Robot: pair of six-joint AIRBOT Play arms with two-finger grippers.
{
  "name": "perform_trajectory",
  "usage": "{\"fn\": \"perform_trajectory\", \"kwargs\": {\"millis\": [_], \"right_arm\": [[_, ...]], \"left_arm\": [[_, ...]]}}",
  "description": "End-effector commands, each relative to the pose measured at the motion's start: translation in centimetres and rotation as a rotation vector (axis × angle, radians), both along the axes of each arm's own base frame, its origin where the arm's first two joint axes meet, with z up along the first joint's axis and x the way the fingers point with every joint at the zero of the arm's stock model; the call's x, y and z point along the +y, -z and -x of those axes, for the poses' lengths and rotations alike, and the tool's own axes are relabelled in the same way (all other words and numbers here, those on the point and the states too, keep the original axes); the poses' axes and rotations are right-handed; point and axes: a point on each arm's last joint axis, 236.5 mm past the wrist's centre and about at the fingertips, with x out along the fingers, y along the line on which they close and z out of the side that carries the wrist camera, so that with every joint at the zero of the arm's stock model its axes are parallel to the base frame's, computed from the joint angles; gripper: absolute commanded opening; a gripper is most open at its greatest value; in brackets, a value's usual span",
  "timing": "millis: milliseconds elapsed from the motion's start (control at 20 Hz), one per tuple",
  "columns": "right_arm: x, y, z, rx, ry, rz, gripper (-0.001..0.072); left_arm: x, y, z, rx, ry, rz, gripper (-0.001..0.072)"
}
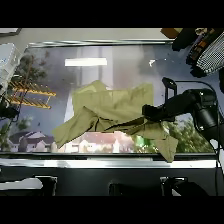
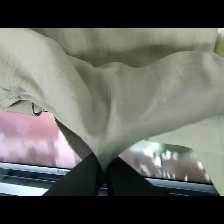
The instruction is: Fold the clothes and pants, and hang the long-sleeved shirts on hangers.
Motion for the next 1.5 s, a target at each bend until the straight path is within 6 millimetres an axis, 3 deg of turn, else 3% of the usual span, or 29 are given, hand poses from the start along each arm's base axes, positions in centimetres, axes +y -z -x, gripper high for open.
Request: {"fn": "perform_trajectory", "kwargs": {"millis": [0,150,300,400,600,700,800,1000,1200,1450], "right_arm": [[0.0,-0.1,0.0,-0.001,-0.001,0.000,0.0030],[0.0,0.0,0.1,0.003,-0.002,0.000,0.0030],[0.0,0.1,0.4,0.014,-0.004,0.003,0.0030],[0.0,0.1,0.4,0.017,-0.005,0.004,0.0030],[0.1,0.0,0.4,0.023,0.011,-0.006,0.0030],[0.1,0.0,0.4,0.023,0.012,-0.005,0.0030],[0.1,0.0,0.5,0.028,0.025,-0.008,0.0030],[0.0,0.1,0.5,0.036,0.041,-0.009,0.0030],[0.0,0.1,0.6,0.047,0.064,-0.015,0.0030],[0.1,0.0,0.4,0.044,0.085,-0.023,0.0030]], "left_arm": [[-0.7,-6.3,-2.9,-0.175,-0.021,0.023,0.0022],[-2.6,-12.0,-3.7,-0.310,-0.016,0.044,0.0021],[-7.5,-14.1,-1.3,-0.278,0.201,0.015,0.0021],[-11.8,-13.8,0.4,-0.238,0.353,0.037,0.0021],[-22.0,-10.5,4.6,-0.084,0.608,0.177,0.0020],[-25.7,-8.8,6.5,-0.008,0.722,0.177,0.0020],[-28.2,-6.8,9.1,0.099,0.857,0.124,0.0020],[-29.8,-3.7,14.7,0.270,0.992,0.063,0.0018],[-29.6,-2.1,19.7,0.316,0.995,0.075,0.0018],[-29.5,-1.2,22.3,0.326,0.995,0.075,0.0019]]}}
